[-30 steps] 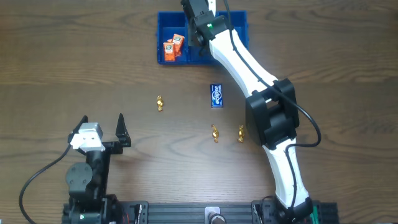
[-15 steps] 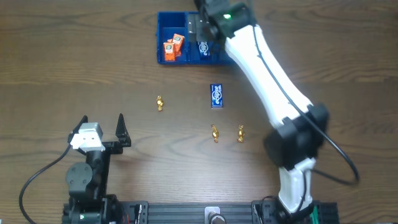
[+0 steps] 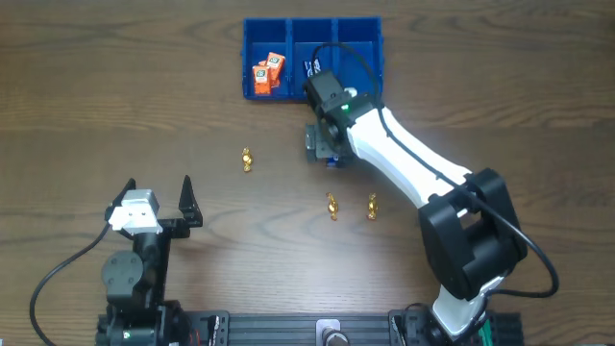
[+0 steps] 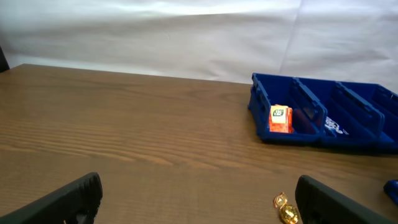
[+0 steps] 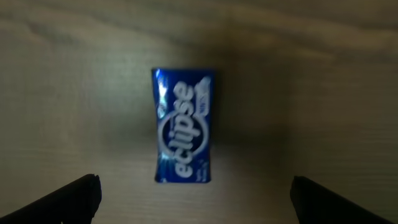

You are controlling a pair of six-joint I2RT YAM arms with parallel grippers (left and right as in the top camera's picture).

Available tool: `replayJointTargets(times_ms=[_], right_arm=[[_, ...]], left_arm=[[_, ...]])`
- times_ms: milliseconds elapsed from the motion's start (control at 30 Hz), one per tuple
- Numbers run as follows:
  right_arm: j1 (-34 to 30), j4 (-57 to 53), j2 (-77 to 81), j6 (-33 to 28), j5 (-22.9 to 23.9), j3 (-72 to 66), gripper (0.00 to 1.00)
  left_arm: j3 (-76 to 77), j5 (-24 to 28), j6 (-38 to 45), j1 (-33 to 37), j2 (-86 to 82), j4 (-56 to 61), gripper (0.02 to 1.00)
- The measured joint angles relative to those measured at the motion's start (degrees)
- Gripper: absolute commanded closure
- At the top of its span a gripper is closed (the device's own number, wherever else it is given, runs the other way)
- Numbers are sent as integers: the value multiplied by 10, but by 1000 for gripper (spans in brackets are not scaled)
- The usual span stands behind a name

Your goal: Sort Candies Into Trays

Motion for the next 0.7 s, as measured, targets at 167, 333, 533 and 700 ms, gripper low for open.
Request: replayJointTargets(times_ms=[167, 333, 533, 700], right_arm=[[4, 19, 23, 9, -5, -2, 20], [2, 21, 71, 18, -8, -3, 145], [-1, 33, 74, 27, -9, -3, 336], [-1, 43, 78, 28, -19, -3, 393]], left_arm=[[0, 0, 0, 0, 0, 0, 20], [0, 0, 0, 0, 0, 0, 20], [0, 0, 0, 0, 0, 0, 20], [0, 0, 0, 0, 0, 0, 20]])
